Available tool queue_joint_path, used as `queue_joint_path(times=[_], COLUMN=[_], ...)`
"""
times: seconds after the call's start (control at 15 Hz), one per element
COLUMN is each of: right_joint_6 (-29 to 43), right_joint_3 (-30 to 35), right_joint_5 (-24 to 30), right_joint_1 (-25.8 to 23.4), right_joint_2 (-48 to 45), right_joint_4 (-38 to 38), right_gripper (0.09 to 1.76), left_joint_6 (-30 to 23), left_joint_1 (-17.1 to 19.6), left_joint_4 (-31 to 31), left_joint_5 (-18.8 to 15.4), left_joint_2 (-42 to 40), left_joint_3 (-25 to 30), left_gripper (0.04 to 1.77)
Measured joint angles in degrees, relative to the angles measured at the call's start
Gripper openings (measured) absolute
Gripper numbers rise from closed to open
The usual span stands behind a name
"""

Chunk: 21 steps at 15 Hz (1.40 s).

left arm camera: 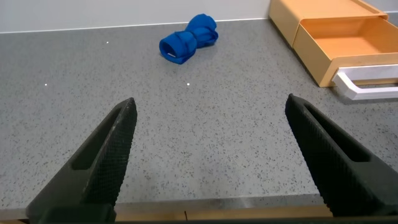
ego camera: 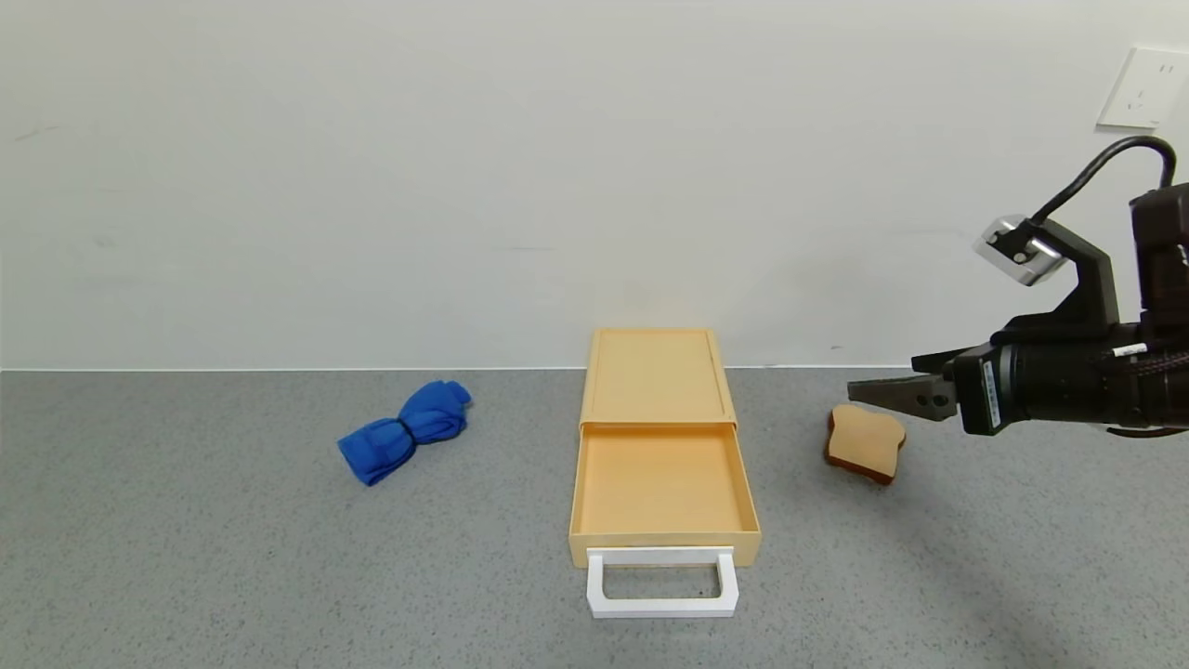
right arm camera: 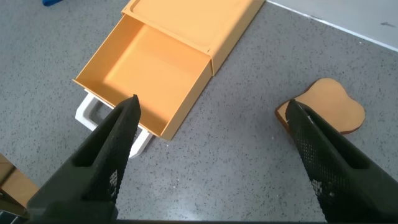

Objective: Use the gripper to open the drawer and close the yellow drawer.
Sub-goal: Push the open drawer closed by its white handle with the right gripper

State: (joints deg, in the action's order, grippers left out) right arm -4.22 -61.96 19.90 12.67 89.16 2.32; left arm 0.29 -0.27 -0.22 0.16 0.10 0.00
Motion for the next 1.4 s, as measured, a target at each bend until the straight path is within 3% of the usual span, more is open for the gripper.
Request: queue_joint_path(times=[0.4,0.53,0.73,0.93,1.13,1.4], right_joint_6=[0.65,2.57,9.17,18.82,26.23,32.05], right_joint_3=[0.30,0.30,-0.68,-3.83,-6.50,-6.14], right_joint_5=[-0.41,-4.80,-14.17,-20.80,-22.00,-23.92], right_joint_1=[0.59,2.22,8.50,15.27,21.18,28.87], right_joint_2=[-0.35,-0.52,-0.07,1.90,4.72,8.94], right_joint_4=[0.49,1.21,4.96,13.95,19.72,20.66], right_gripper=[1.71,1.71,1.71,1.71,1.71,1.71], left_joint_6=[0.04,0.00,-0.02,0.01,-0.02,0.00], left_joint_1=[0.00,0.00,0.02,0.02,0.00,0.00], left_joint_4=[0.01,0.00,0.04,0.06,0.04,0.06], left_joint_5=[0.00,0.05,0.11,0.09,0.09,0.09], left_joint_2=[0.00,0.00,0.00,0.00,0.00,0.00], left_joint_3=[0.00,0.00,0.00,0.00,0.00,0.00], left_gripper=[1.72,1.72,1.72,1.72,1.72,1.72])
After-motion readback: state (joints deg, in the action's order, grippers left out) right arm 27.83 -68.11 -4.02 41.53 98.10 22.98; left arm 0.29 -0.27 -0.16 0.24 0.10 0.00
